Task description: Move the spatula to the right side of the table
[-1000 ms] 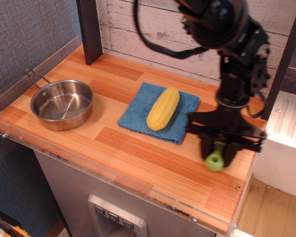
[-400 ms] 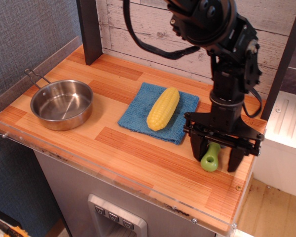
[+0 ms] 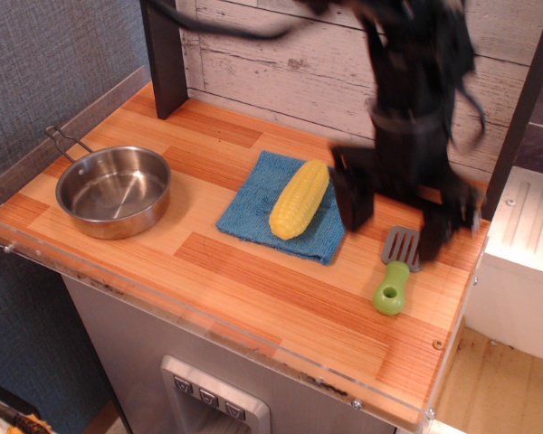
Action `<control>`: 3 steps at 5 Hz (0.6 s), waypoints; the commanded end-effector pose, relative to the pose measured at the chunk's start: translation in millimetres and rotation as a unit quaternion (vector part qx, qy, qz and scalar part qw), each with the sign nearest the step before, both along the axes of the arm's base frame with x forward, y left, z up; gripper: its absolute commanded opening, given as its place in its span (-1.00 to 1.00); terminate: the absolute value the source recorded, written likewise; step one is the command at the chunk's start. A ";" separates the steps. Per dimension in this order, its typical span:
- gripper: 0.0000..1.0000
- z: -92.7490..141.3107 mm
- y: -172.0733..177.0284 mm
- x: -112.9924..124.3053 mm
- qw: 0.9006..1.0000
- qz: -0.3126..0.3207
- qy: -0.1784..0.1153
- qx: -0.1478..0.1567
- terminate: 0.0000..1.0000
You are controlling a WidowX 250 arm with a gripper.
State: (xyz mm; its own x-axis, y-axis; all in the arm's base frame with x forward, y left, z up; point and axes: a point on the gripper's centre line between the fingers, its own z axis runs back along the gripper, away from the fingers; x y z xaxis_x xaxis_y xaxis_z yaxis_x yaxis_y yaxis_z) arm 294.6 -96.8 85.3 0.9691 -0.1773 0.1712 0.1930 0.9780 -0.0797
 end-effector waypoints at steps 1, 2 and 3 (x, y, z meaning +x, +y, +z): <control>1.00 41.1 69.9 -25.3 0.998 0.054 -0.008 0.029 -1.00; 1.00 33.9 80.4 -28.2 0.998 0.065 0.012 0.023 -1.00; 1.00 28.0 87.0 -30.2 0.996 0.039 0.075 0.012 -1.00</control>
State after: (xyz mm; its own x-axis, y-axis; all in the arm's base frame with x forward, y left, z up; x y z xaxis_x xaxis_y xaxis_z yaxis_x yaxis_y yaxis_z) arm 267.5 -12.9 102.7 0.9952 -0.0977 -0.0099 0.0967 0.9923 -0.0775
